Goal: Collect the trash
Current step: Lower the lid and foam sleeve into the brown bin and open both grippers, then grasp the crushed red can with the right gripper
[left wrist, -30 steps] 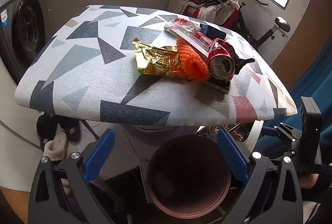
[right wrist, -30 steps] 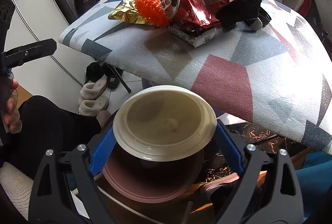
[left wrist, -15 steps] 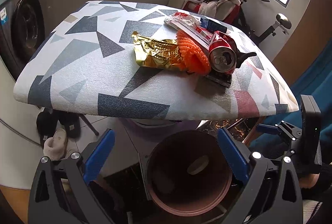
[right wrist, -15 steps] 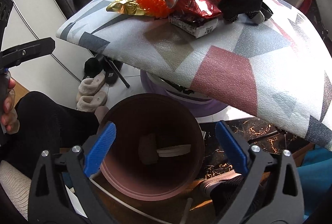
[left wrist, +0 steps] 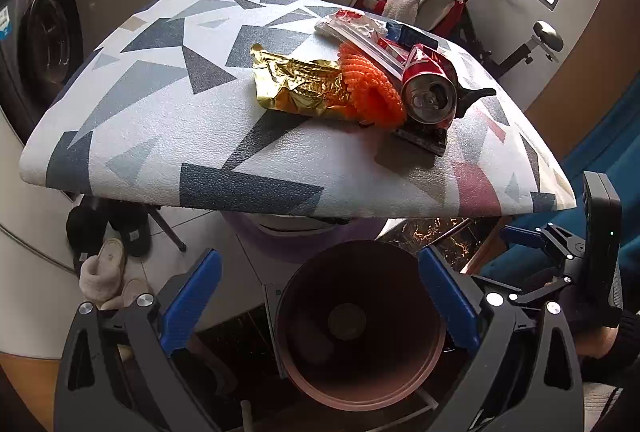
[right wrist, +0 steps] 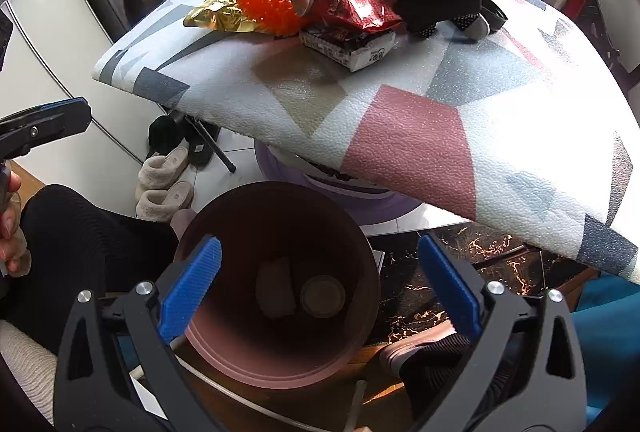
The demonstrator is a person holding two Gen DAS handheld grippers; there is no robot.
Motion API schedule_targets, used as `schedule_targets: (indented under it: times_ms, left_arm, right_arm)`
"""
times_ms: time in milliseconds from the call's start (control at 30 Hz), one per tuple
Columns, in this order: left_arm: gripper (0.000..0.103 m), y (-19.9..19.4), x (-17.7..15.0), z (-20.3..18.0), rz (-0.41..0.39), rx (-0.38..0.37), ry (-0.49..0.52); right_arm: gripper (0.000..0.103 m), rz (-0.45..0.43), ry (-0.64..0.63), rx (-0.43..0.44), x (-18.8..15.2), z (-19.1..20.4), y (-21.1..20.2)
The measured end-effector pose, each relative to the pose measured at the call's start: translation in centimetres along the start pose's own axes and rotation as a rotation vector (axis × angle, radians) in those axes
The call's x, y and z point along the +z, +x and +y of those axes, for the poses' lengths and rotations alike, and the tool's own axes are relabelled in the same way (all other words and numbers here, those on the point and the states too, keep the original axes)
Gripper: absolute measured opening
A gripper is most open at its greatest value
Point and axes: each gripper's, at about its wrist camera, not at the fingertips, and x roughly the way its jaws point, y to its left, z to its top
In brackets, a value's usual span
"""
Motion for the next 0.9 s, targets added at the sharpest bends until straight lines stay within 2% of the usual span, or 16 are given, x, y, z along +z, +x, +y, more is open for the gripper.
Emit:
schedule_targets:
  times_ms: [333,600,667,733,900]
  left_arm:
    - [0.096,0.0,0.1,0.3,-0.007,-0.004,-0.018]
    - [0.096,-0.5,1.1,1.2,-0.035,-0.002,-0.037]
    - [0.096,-0.6,1.4,1.5,-0.041,0.001,-0.039]
    - [0.096,-0.7,1.7,1.7,-0.05,0.003,-0.042]
    - [0.096,-0.9,2.5,2.4,-0.068,0.007,-0.059]
  right_arm:
    - [0.097,-0.014,0.011,-0.032,0.2,-0.5,-0.2]
    - [0.096,-0.098,0.029,-0.081,2.1,-2.8,-2.1]
    - [0.094,-0.115,0.039,-0.077,2.9,-3.8,-2.7]
    - [0.083,-0.126,0.048,-0.074,3.8,-4.7,-3.2]
    - [0.078,-0.163,0.095,-0.053,6.4,-7.0,-4.4]
